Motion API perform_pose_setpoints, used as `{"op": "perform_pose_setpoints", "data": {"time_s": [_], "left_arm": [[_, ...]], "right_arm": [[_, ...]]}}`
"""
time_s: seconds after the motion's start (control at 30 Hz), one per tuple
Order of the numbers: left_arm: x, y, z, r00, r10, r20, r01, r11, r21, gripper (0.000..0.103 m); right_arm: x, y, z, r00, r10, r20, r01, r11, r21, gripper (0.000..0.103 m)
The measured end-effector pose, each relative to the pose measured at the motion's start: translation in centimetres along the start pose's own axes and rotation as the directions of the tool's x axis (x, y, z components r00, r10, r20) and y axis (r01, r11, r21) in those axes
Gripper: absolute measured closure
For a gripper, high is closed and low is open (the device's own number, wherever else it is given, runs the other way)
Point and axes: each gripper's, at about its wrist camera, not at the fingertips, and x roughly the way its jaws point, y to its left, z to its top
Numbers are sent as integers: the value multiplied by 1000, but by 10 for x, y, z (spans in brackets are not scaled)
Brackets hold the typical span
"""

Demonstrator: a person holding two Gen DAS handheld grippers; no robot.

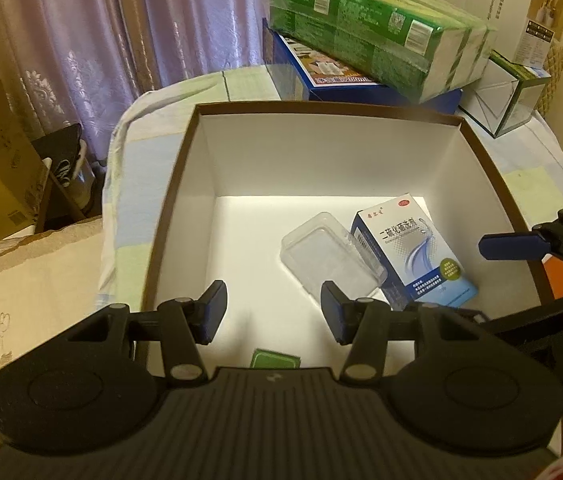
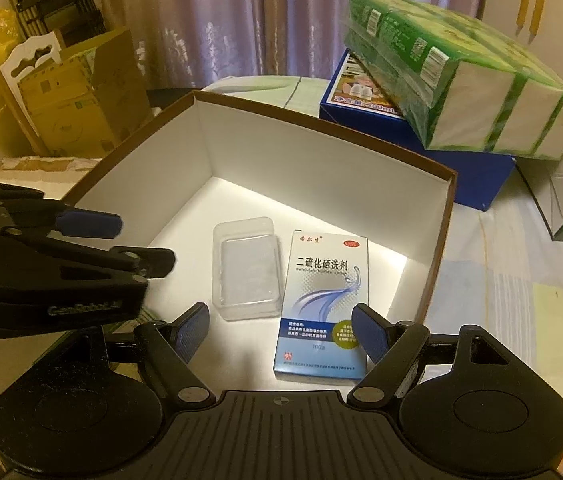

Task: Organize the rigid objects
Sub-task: 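Withdraw both grippers from the box back toward the table items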

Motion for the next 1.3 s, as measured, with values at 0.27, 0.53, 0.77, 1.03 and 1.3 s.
{"op": "perform_pose_setpoints", "data": {"time_s": [0.27,0.53,0.77,1.03,1.3], "left_arm": [[-29,0,-8,999,16,30,-16,1000,-12,55],[-62,-6,-17,997,24,77,-21,999,-37,55],[-96,-20,-30,992,28,126,-22,999,-50,55],[-128,-46,-52,987,14,157,-6,999,-48,55],[-152,-90,-78,981,-68,184,66,998,19,55]], "right_arm": [[-20,2,-6,1000,10,27,-11,1000,10,28],[-48,5,-17,997,31,71,-32,999,13,28],[-84,0,-32,988,79,130,-83,996,26,28],[-124,-15,-60,980,118,161,-129,990,59,28],[-163,-36,-106,972,148,184,-159,986,50,28]]}}
